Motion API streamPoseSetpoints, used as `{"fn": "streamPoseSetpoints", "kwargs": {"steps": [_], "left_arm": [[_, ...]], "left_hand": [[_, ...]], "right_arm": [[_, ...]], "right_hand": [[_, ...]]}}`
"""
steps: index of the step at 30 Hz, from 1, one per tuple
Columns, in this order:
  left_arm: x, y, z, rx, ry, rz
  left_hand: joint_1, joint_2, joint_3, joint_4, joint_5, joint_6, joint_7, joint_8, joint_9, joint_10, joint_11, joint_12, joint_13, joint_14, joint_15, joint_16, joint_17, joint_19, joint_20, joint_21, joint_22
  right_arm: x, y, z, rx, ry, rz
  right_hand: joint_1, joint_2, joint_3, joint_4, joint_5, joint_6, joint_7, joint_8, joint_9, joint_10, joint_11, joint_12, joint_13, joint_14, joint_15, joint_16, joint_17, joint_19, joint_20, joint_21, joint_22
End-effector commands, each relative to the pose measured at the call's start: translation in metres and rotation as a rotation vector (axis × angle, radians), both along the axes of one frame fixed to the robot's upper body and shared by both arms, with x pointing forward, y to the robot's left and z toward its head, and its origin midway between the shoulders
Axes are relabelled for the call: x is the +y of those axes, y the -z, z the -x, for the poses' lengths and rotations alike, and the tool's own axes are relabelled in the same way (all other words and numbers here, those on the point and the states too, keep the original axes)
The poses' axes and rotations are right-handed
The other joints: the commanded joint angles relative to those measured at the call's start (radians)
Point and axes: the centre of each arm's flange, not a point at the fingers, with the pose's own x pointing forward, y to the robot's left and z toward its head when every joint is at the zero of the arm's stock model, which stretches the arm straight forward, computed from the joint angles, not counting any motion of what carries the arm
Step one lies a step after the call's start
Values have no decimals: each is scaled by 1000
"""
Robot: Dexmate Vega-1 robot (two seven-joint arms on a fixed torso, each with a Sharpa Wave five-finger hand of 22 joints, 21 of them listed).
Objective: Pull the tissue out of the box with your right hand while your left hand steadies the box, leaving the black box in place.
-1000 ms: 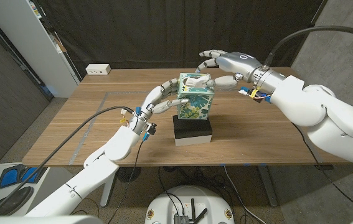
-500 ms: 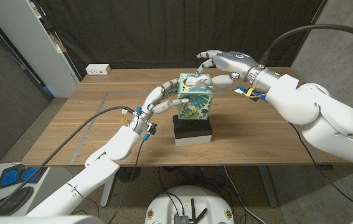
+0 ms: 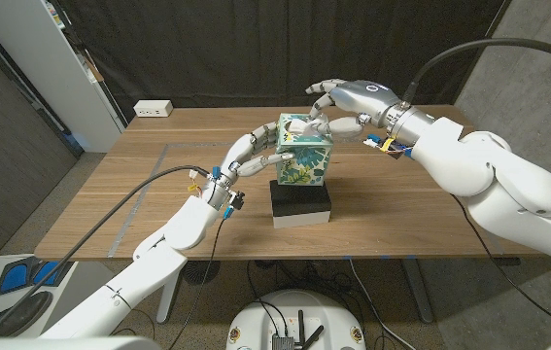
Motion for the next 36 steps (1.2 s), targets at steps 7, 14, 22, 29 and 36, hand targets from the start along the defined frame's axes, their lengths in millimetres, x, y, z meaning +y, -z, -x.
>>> {"fn": "streamPoseSetpoints", "kwargs": {"steps": [7, 14, 22, 29, 36], "left_arm": [[0, -1, -1, -1, 7, 1], [0, -2, -1, -1, 7, -3], [0, -1, -1, -2, 6, -1], [0, -2, 0, 2, 4, -1], [0, -3, 0, -1, 6, -9]], "left_hand": [[76, 86, 15, 9, 7, 10, 3, 3, 5, 7, 2, -4, 3, 4, -8, 0, 2, 12, -10, 6, 4], [77, 87, 17, 8, 7, 12, 4, 4, 5, 6, 1, -5, 4, 5, -8, -1, 2, 12, -9, 6, 4], [77, 88, 17, 7, 7, 12, 3, 3, 6, 8, -1, -5, 4, 5, -8, -1, 2, 12, -9, 6, 4], [77, 89, 18, 7, 7, 14, 3, 3, 6, 10, -3, -5, 5, 5, -8, -1, 2, 13, -9, 6, 4], [76, 89, 18, 7, 7, 14, 3, 3, 6, 10, -3, -6, 6, 6, -9, -1, 2, 12, -10, 6, 4]], "right_arm": [[1, 6, 4, -64, 12, -36], [0, 8, 8, -103, -4, -75], [-2, 11, 10, -164, -12, -141], [-4, 13, 12, -199, -2, -163], [-6, 15, 16, -248, 3, -199]], "right_hand": [[29, 3, -4, -3, -7, 46, 23, 19, 6, 41, 2, 9, 2, 37, -12, 24, 11, 41, -16, 13, 2], [38, 2, -6, -4, -8, 56, 33, 21, 7, 55, 1, 10, 2, 52, -16, 32, 14, 54, -17, 15, 1], [44, 3, -9, -3, -11, 60, 39, 22, 7, 76, 9, 13, 2, 72, -21, 44, 19, 74, -15, 18, 2], [49, 3, -13, -2, -14, 63, 48, 21, 8, 93, 7, 15, 3, 87, -22, 54, 24, 94, -19, 22, 2], [53, 2, -16, -2, -16, 66, 52, 23, 11, 101, 9, 15, 3, 98, -27, 61, 27, 102, -22, 22, 2]]}}
